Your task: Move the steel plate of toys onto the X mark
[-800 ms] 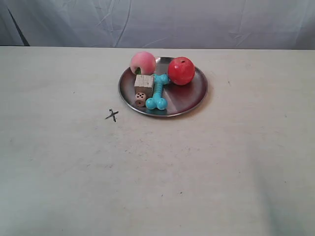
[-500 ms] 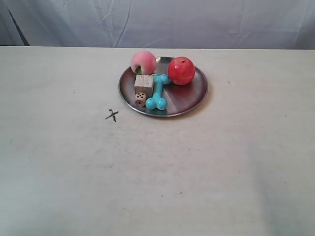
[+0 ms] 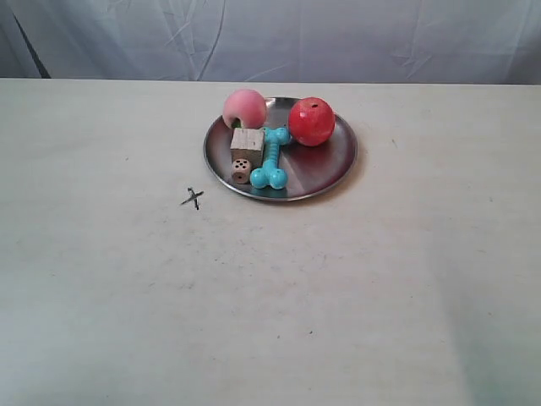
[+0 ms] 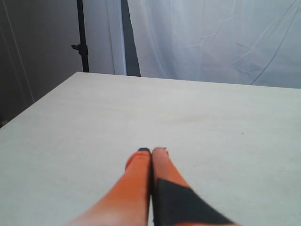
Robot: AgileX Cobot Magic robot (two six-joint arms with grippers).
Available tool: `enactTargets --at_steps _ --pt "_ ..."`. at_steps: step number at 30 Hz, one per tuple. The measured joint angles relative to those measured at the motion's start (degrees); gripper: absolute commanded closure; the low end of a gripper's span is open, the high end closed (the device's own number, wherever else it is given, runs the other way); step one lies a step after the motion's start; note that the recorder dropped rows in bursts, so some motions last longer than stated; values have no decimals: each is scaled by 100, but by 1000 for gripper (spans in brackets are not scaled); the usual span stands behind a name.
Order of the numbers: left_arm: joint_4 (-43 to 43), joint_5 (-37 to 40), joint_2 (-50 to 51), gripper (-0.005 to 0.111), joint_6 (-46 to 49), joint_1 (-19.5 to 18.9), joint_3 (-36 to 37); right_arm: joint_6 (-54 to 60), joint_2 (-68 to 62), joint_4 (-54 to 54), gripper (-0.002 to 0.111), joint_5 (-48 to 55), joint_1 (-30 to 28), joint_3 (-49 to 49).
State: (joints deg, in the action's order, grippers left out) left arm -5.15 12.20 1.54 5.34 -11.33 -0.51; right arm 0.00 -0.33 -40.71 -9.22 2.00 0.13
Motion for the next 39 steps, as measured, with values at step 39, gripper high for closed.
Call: enactTargets --at_steps 39 --pt "1361 -2627 0 107 1 0 10 -642 0 -608 109 1110 0 0"
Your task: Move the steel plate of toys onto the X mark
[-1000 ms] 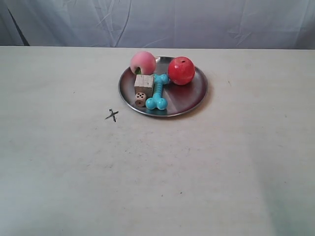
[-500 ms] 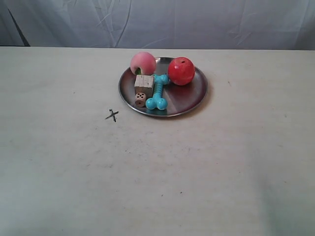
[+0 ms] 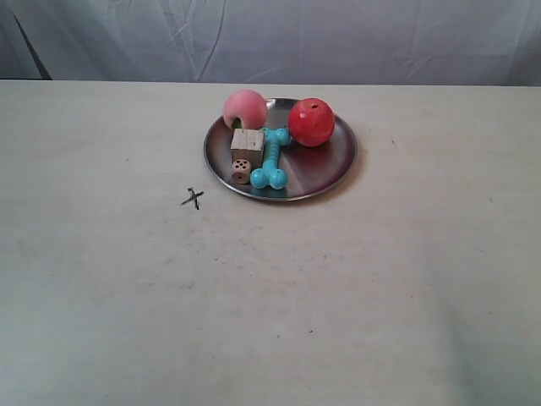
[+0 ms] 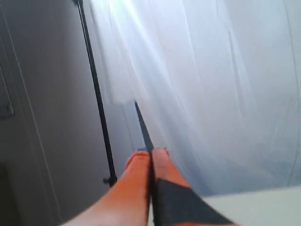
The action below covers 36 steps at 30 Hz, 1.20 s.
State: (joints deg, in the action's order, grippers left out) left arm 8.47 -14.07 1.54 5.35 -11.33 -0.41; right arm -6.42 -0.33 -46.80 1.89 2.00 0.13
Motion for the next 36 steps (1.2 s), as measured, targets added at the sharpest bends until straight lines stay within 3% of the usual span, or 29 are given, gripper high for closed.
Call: enactTargets --at_steps 6,13,19,23,26,30,36 --pt "26 -1191 0 107 0 0 0 0 0 -515 109 0 0 0" --pt "36 -1442 0 107 -96 0 0 -8 0 -728 109 -435 0 0" --pt "-279 -2096 0 107 -2320 0 -30 -8 0 -1125 109 -473 0 0" --pt "-513 -697 53 107 -3246 0 -549 6 0 -1118 109 -473 0 27" --pt "-134 142 456 107 -3376 0 -1066 97 0 -321 109 -464 0 342" --pt "372 183 1467 107 -3444 195 -1757 151 -337 837 109 -506 0 821" --pt "583 122 3815 107 -3515 726 -3181 423 -2349 2047 109 -423 0 1723"
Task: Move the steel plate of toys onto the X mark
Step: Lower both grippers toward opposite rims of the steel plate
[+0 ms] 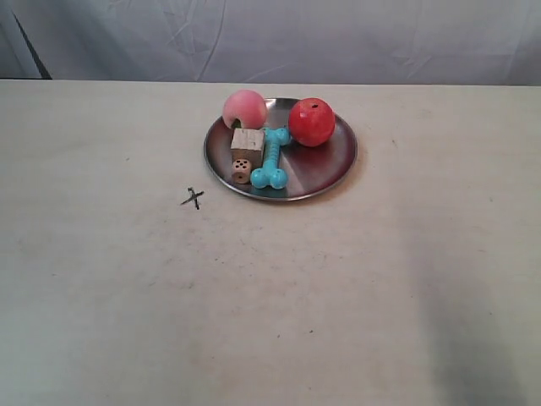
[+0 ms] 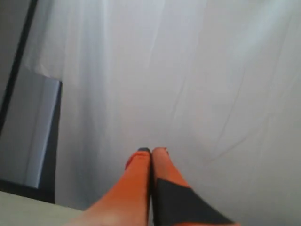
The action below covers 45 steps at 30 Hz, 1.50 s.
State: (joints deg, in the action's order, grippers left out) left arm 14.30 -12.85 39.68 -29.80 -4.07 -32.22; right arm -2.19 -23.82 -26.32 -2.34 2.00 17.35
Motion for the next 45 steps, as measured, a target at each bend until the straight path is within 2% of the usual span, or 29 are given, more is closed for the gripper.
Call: enactTargets --at_steps 3,7,10,13,16,18,21,24,26,31,34,38,41,45 --pt "43 172 1365 107 -256 440 -738 83 -1289 420 109 364 0 711" --pt "54 818 2809 107 -677 1156 -1688 148 -3092 668 109 1241 0 1959" --pt "67 1285 3557 107 -763 1694 -2350 313 -4449 717 109 2090 0 2985" --pt "211 1419 4181 107 -505 2184 -2823 426 -5663 717 109 2889 0 4009" --pt "422 1449 4691 107 -51 2485 -3167 577 -6821 717 109 3481 0 4933" --pt "408 1460 5016 107 55 2558 -3359 728 -7483 727 109 3715 0 5494" --pt "-141 1649 5639 107 118 2464 -3648 849 -8229 727 109 3941 0 6170" --pt "-1187 2234 6350 107 276 2186 -4068 975 -8756 628 109 4030 0 6632" --pt "-2163 2860 6864 107 971 1998 -4456 1208 -9002 489 109 4041 0 6899" --pt "-5371 4520 7899 107 4253 1664 -5448 1614 -9223 167 109 4066 -123 7336" --pt "-6547 5544 8424 107 4861 1428 -5952 1829 -9267 -122 109 4080 -298 7485" --pt "-7047 6160 8951 107 4978 1144 -6307 2587 -9503 -1104 109 4519 -590 7690" --pt "-7098 6199 9100 107 5000 1065 -6399 2930 -9826 -1755 109 4965 -762 7873" --pt "-7000 6108 9115 107 5108 1060 -6490 3049 -10198 -1928 109 5075 -822 7926"
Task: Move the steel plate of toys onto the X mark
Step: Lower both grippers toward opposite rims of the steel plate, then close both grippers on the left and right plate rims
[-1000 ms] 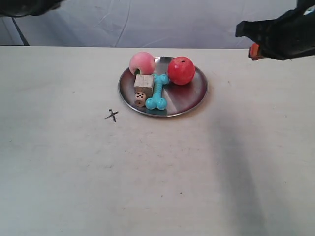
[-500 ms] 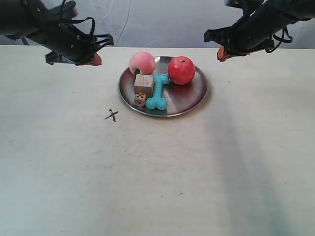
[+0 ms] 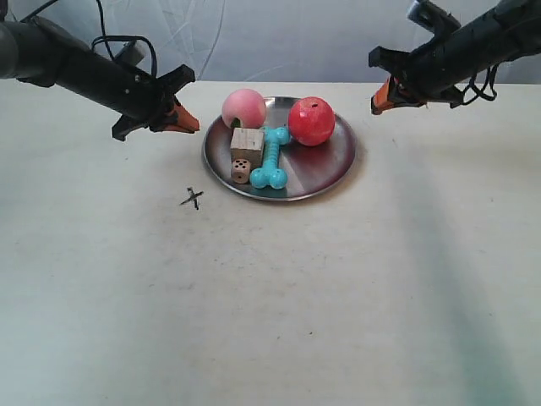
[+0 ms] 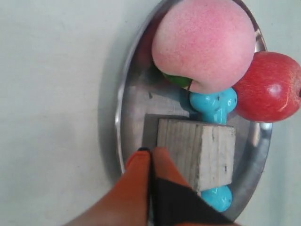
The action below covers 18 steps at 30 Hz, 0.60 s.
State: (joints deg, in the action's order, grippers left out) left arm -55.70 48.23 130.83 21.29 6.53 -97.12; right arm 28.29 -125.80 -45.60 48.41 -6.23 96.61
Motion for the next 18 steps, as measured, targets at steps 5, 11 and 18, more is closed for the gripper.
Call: enactTargets --at_steps 5,11,18 --pt "534 -292 0 96 37 51 -24 18 -207 25 109 -33 15 10" --pt "906 -560 85 80 52 76 -24 18 -294 517 109 -271 279 10" --pt "574 -517 407 75 52 90 -24 -92 -337 1030 108 -450 613 12"
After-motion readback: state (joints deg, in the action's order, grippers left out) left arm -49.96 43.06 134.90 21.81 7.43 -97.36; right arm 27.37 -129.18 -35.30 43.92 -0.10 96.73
